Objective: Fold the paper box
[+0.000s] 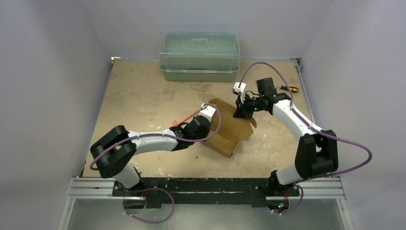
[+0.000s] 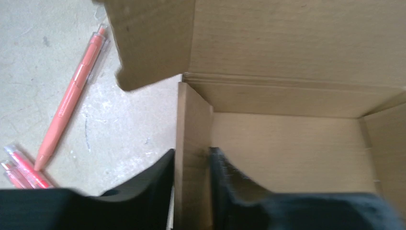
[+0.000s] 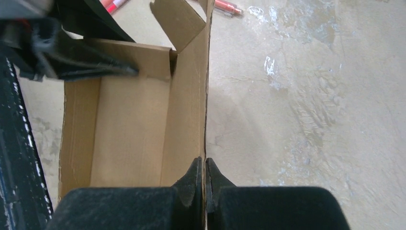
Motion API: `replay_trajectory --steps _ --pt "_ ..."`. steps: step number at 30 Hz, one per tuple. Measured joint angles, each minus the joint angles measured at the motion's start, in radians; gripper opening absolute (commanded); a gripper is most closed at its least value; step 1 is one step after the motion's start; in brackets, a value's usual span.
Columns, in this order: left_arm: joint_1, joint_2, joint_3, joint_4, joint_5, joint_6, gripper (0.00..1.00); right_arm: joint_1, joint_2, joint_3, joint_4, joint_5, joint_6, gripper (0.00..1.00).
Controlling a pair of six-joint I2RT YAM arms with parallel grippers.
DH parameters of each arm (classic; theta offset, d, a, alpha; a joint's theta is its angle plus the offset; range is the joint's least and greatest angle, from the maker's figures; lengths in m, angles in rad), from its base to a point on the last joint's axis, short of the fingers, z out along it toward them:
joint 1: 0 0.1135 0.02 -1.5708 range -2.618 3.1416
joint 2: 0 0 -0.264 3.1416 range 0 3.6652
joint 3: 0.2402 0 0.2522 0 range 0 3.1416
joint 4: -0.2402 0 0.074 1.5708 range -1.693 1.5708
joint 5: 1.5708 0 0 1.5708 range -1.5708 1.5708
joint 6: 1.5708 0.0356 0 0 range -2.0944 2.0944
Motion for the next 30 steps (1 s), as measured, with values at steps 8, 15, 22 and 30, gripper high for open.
replay_trajectory --steps 8,15,22,30 --pt "0.002 0.066 0.023 -0.014 -0.045 -0.001 0.0 0.068 -0.095 -0.029 0.006 0.1 0.0 0.0" --pt "0.0 0.05 -0.034 0.102 -0.131 -0.005 0.06 0.182 -0.16 -0.028 0.01 0.152 -0.003 0.06" --pt "-0.005 0.056 -0.076 0.127 -0.133 -0.016 0.26 0.246 -0.159 -0.029 0.058 0.183 -0.005 0.06" --pt "-0.005 0.012 -0.131 0.116 -0.124 -0.075 0.36 0.288 -0.148 -0.04 0.09 0.232 -0.005 0.06"
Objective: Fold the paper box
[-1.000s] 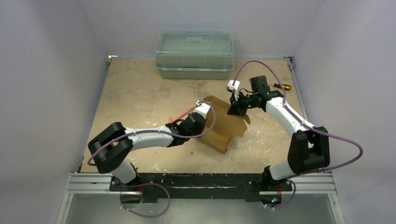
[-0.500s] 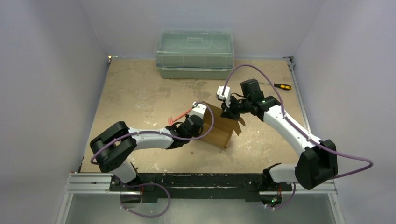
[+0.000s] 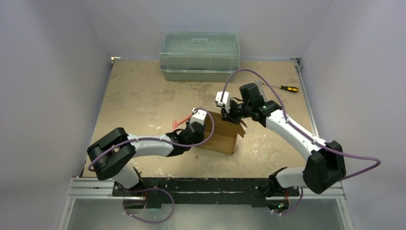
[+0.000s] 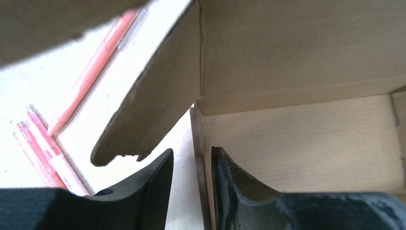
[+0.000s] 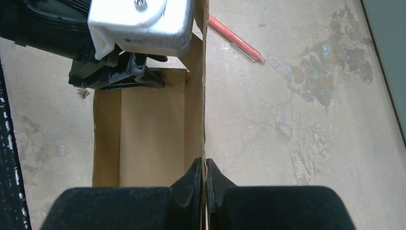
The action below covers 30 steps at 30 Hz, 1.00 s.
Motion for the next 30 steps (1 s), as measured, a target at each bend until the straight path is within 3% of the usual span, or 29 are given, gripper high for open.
replay_trajectory --steps 11,18,20,23,25,29,30 --pt "0.008 -0.05 -0.001 -0.05 0.045 -0.11 0.36 0.042 0.0 -0.005 0.022 0.045 0.0 0.06" --pt "0.008 -0.09 -0.001 -0.106 0.048 -0.149 0.11 0.051 0.0 -0.008 0.028 0.048 -0.002 0.13" --pt "0.008 -0.091 -0.001 -0.116 0.047 -0.157 0.02 0.054 0.0 -0.008 0.027 0.048 -0.004 0.21" --pt "0.008 -0.085 -0.001 -0.126 0.039 -0.168 0.0 0.054 -0.001 -0.008 0.019 0.042 -0.007 0.37" --pt "0.008 -0.082 0.0 -0.124 0.036 -0.172 0.0 0.055 -0.003 -0.008 0.01 0.037 -0.01 0.53" --pt "0.008 -0.077 0.002 -0.119 0.027 -0.188 0.0 0.055 -0.023 0.003 -0.024 0.022 -0.023 0.98" --pt "0.008 -0.077 0.002 -0.119 0.025 -0.193 0.0 0.055 -0.039 0.008 -0.034 0.019 -0.03 0.99"
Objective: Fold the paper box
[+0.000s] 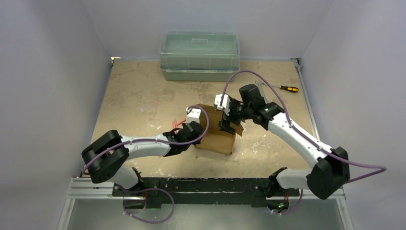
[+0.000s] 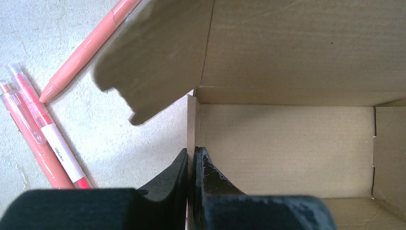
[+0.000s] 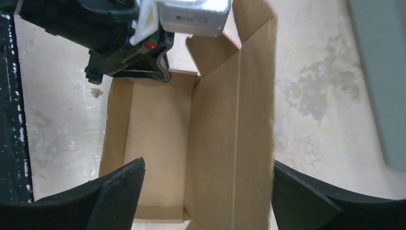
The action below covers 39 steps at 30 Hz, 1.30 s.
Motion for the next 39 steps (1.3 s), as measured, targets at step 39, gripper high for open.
replay_trajectory --steps 39 --pt "0.003 0.092 0.125 -0.107 0.002 -0.241 0.0 0.328 -0.107 -0.402 0.372 0.129 -0.167 0.6"
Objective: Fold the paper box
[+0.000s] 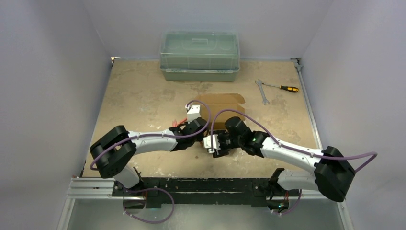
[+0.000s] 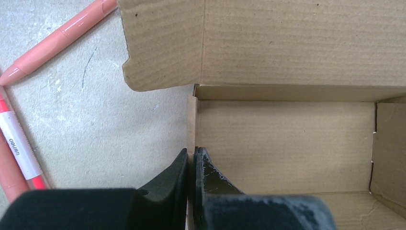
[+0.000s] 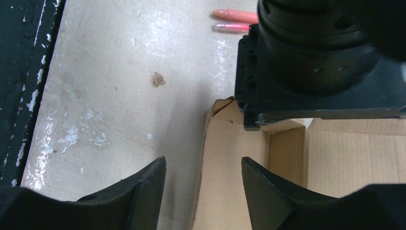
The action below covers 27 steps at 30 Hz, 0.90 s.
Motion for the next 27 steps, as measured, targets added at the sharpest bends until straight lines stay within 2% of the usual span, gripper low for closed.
replay_trajectory --steps 7,11,21,27 --pt "0.002 -0.008 -0.007 0.003 0.019 -0.023 0.0 0.0 0.034 -0.021 0.051 0.009 0.005 0.47" --pt "0.002 -0.014 -0.016 0.011 0.032 -0.029 0.0 0.006 0.053 -0.026 0.077 0.024 0.006 0.42" --pt "0.006 -0.019 -0.024 0.027 0.06 -0.041 0.04 0.024 0.081 -0.041 0.156 0.108 0.048 0.09" --pt "0.013 -0.026 -0.045 0.048 0.079 -0.051 0.1 0.031 0.091 -0.045 0.185 0.158 0.098 0.04"
